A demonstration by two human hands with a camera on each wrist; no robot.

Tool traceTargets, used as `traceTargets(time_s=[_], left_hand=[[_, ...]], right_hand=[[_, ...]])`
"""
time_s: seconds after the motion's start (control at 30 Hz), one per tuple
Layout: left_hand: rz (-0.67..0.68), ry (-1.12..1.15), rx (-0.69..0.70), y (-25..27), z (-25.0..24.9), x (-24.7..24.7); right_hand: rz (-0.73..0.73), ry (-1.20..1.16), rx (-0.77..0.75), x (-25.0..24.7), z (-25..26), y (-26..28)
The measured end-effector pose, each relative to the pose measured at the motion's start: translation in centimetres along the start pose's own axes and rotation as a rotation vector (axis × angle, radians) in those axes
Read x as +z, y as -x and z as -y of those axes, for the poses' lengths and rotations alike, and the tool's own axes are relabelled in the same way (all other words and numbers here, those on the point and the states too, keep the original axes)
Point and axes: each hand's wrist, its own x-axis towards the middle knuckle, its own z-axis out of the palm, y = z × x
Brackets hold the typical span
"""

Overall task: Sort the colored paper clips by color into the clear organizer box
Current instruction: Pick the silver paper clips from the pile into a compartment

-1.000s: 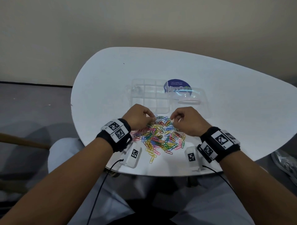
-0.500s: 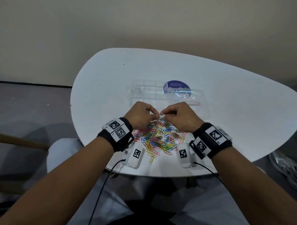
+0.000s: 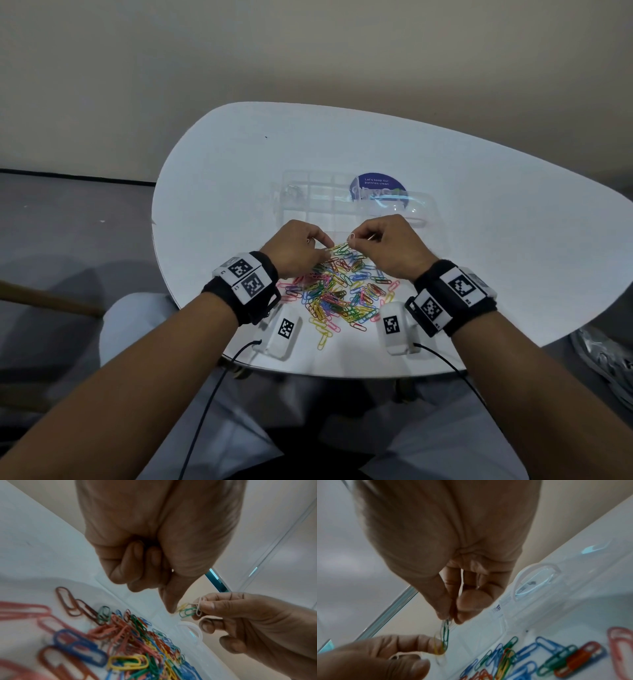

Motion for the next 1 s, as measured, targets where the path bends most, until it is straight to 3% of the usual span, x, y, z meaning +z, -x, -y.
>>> traceTargets(time_s=[0.3,0.43,0.53,0.67,0.73,0.8,0.87,1.0], left_hand=[[-0.045,0.285,-0.119,-0.5,0.2,-0.6],[-0.002,0.564,-0.236,-0.8,-0.2,0.1],[0.051,0.819,-0.311,-1.2,-0.6,0.4],[0.241,1.148,-0.415,-1.8,-1.1,0.5],[0.273,1.202,-0.433,-2.3,-1.3,0.3],[0.193,1.181,-0.43,-3.4,-1.5,-0.3],[0.027,1.116,-0.369,-5.0,-1.7,-1.8],[-0.24,1.209,-0.261,-8.5,-2.5,-5.7]], right_hand=[[-0.042,-0.184,0.079,-0.8,0.7,0.1],[-0.033,-0.245,0.065,-1.0,1.6,0.1],[-0.031,-0.264,0.023,-0.9,2.3,-0.1],[0.017,-0.215,-0.056,-0.2,3.7,-0.6],[-0.059,-0.226,-0.061,0.4,3.9,-1.1],[-0.186,-0.266,-0.048,0.3,3.7,-1.5],[-0.265,-0.324,-0.017,-0.3,3.2,-1.5],[-0.289,-0.387,0.051,-1.5,1.4,-0.6]])
